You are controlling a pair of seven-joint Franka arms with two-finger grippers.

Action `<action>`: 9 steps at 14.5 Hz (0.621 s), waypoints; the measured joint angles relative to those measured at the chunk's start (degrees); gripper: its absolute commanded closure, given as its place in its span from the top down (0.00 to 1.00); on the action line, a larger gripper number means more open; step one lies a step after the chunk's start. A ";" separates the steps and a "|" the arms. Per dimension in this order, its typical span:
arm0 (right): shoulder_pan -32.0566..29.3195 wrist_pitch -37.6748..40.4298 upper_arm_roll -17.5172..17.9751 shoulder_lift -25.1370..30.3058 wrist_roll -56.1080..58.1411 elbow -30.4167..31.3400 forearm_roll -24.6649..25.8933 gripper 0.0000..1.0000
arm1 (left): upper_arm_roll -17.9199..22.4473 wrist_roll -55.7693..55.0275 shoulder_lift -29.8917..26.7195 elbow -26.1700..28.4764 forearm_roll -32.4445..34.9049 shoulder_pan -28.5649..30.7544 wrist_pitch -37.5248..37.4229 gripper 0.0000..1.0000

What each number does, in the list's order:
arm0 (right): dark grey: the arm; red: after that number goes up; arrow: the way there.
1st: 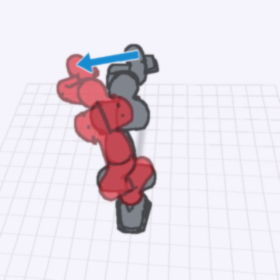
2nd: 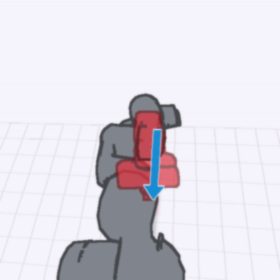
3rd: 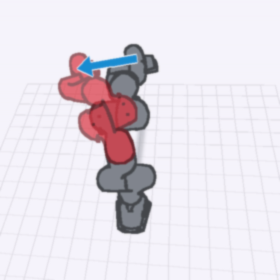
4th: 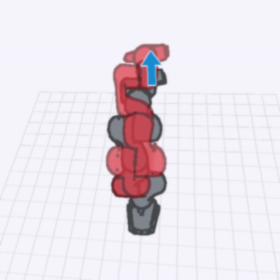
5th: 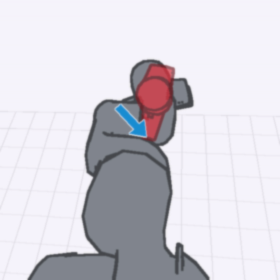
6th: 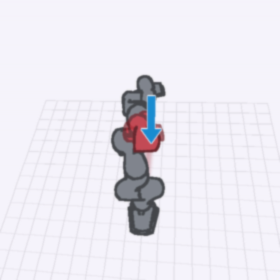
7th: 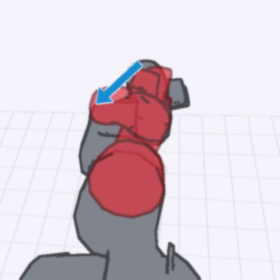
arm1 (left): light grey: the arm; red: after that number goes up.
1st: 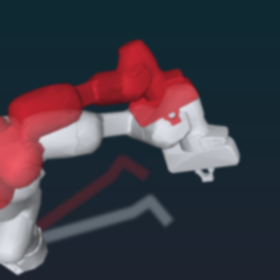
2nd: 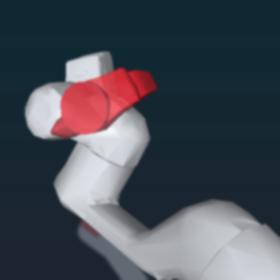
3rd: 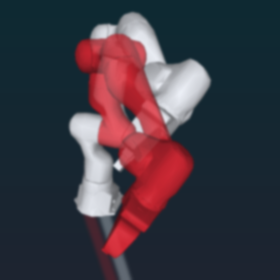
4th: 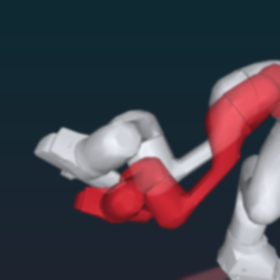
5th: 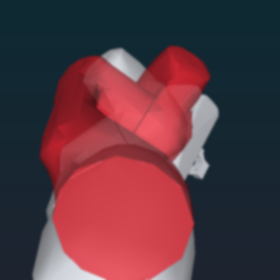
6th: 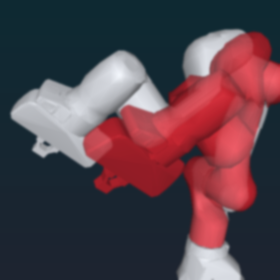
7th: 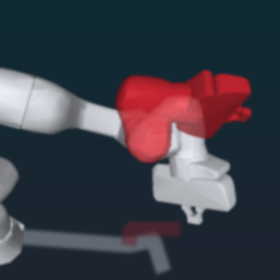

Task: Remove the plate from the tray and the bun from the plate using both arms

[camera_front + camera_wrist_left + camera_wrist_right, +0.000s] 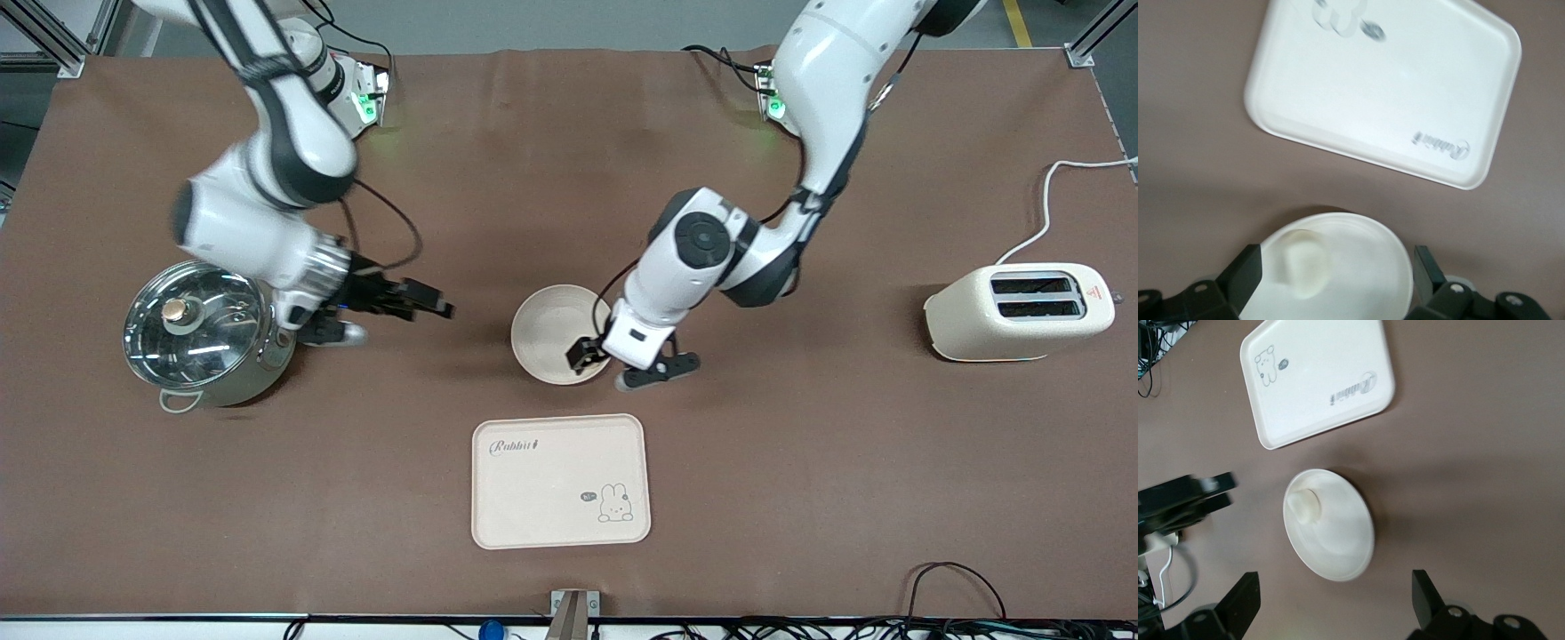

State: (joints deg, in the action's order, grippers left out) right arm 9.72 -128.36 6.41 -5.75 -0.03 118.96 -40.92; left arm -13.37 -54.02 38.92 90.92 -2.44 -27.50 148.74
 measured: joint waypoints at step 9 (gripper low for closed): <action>-24.26 41.61 -0.38 11.42 0.30 -23.91 36.56 1.00 | 4.64 -2.12 7.08 -1.62 10.08 -6.34 3.95 1.00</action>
State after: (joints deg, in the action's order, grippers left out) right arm -14.54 -86.75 6.03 5.67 0.27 95.06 -4.36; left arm -8.73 -56.13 46.00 89.30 7.64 -33.85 152.69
